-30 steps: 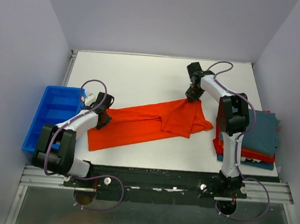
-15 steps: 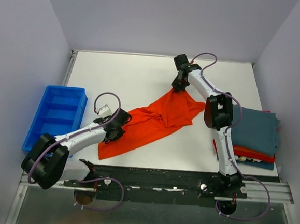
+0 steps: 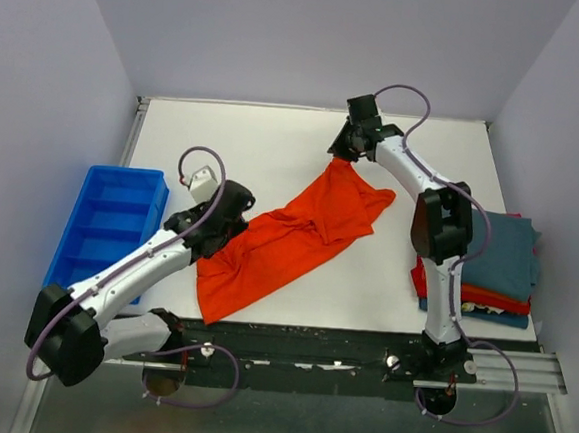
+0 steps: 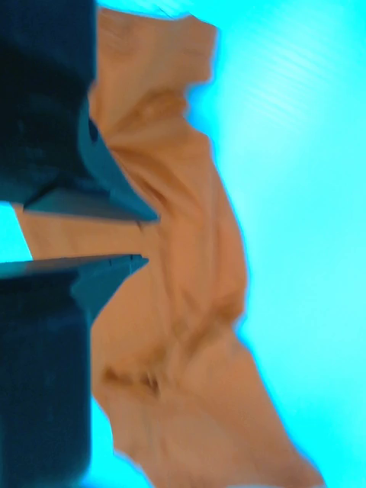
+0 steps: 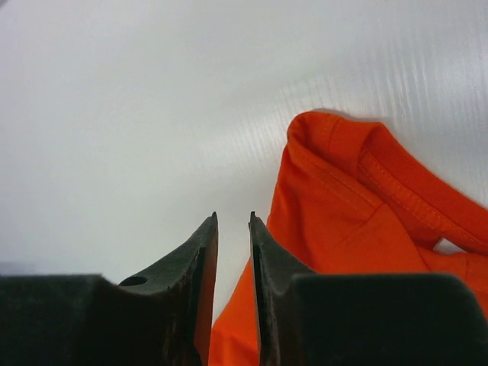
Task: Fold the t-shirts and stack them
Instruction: Rotate the tshirt 90 degrees
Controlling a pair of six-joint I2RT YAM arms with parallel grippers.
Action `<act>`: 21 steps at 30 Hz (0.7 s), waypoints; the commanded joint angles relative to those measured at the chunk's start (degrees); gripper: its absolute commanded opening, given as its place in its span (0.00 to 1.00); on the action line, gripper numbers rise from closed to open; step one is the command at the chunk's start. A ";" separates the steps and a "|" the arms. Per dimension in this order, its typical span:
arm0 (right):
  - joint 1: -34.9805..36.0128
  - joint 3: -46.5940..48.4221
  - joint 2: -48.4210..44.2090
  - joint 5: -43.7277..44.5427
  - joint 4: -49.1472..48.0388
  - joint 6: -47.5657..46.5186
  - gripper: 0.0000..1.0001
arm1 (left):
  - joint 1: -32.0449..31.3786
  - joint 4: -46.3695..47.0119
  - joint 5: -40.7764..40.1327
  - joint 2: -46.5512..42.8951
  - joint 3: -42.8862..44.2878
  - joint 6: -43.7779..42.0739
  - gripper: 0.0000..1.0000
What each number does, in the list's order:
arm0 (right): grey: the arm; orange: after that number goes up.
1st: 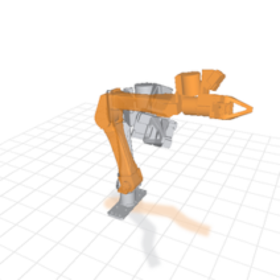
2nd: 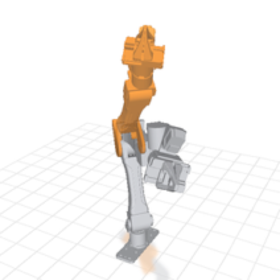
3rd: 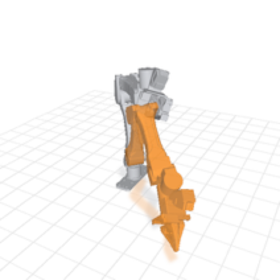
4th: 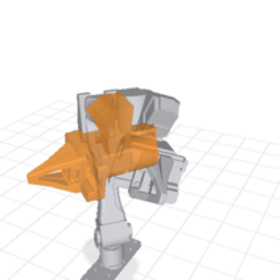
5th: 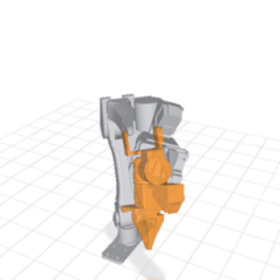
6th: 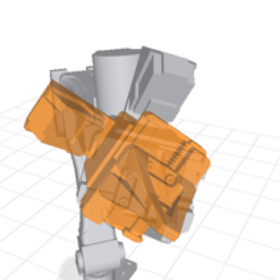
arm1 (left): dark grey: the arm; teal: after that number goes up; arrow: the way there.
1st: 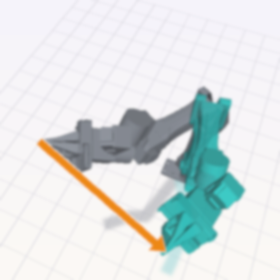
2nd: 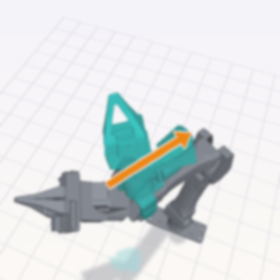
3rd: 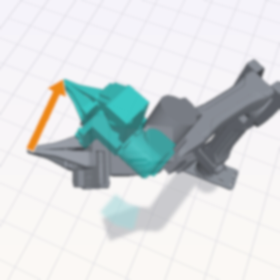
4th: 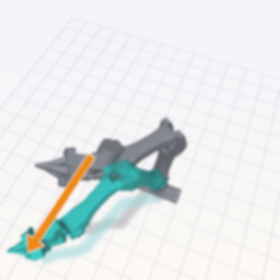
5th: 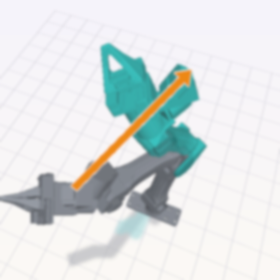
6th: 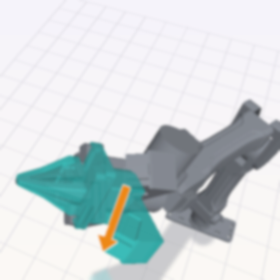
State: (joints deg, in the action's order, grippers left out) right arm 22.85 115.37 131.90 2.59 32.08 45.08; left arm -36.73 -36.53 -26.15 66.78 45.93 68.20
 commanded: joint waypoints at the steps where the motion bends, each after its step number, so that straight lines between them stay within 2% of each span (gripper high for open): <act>1: -0.09 -9.08 -11.02 -1.62 -9.03 -1.05 0.32 | 5.25 21.61 2.47 -6.13 0.57 -21.84 0.46; 2: -0.09 -12.77 -13.92 -2.06 -11.40 -0.26 0.32 | 7.61 27.60 7.47 -5.27 0.56 -24.67 0.50; 4: -0.09 -22.44 -20.77 -2.24 -16.32 1.93 0.33 | 10.62 33.26 15.22 0.33 4.23 -26.88 0.53; 7: 0.00 -37.63 -30.35 -2.24 -21.77 4.49 0.39 | 10.89 37.83 23.05 10.97 9.95 -28.56 0.63; 10: 0.09 -48.46 -39.23 -1.98 -24.78 4.76 0.48 | 10.89 44.61 31.05 19.14 13.38 -30.84 0.74; 12: 0.00 -54.61 -44.51 -0.93 -25.04 3.62 0.52 | 10.98 42.09 32.73 25.47 19.69 -33.04 0.74; 16: 0.00 -63.76 -54.44 1.36 -24.25 1.51 0.53 | 11.15 39.70 36.25 35.68 27.44 -34.72 0.72; 21: 0.00 -70.63 -63.33 1.45 -23.38 -0.34 0.52 | 11.33 34.19 41.27 46.05 37.10 -34.72 0.66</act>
State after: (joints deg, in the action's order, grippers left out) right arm 22.87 48.42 73.84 2.15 10.24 47.09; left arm -25.61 1.34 8.23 106.91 75.99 35.73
